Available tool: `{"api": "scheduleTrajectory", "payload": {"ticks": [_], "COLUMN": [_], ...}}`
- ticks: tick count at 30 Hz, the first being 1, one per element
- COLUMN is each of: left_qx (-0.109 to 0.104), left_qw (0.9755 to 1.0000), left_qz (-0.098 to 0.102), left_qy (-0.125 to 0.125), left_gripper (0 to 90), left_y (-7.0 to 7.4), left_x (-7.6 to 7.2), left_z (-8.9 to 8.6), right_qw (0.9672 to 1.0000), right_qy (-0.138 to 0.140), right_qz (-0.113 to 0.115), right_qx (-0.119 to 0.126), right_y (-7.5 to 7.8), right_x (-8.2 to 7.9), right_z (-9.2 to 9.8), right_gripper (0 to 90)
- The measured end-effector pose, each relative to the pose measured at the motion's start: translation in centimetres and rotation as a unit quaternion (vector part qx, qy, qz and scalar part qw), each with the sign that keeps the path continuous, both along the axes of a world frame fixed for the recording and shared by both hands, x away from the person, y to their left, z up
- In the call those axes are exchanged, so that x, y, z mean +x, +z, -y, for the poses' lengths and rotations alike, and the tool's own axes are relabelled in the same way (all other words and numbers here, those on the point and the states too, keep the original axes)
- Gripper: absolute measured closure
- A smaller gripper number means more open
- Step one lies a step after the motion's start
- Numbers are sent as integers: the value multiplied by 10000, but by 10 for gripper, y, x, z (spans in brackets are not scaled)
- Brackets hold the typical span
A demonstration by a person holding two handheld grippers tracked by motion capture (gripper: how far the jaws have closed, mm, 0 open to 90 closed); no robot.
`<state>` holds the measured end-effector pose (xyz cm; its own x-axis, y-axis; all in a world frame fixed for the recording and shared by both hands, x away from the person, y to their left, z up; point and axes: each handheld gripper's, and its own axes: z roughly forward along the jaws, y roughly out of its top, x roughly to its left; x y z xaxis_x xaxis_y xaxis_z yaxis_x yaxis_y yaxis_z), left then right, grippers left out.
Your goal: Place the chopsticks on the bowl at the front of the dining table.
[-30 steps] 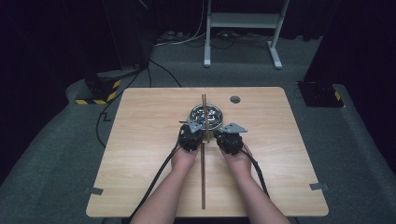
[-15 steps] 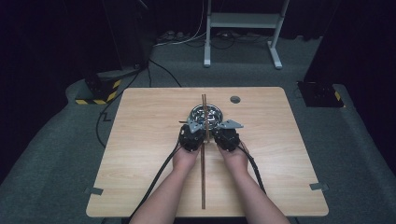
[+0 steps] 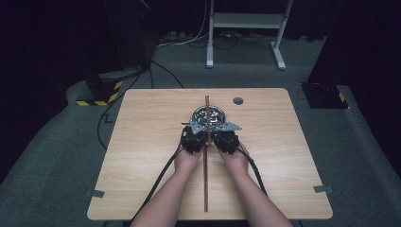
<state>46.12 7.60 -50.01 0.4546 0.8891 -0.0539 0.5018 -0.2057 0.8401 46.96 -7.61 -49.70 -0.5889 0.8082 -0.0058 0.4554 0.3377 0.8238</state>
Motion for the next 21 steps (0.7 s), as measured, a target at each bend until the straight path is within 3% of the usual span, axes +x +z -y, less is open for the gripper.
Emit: {"api": "scheduleTrajectory", "payload": {"ticks": [21], "left_qx": [60], "left_qw": [10000], "left_qz": [-21], "left_qy": [-41], "left_gripper": [870], "left_y": [-1], "left_x": [-1], "left_z": [-1], "right_qw": [10000], "right_qy": [-10], "right_qz": [-5], "right_qx": [16], "right_y": [0], "right_x": [0], "right_z": [2], "right_gripper": [846]}}
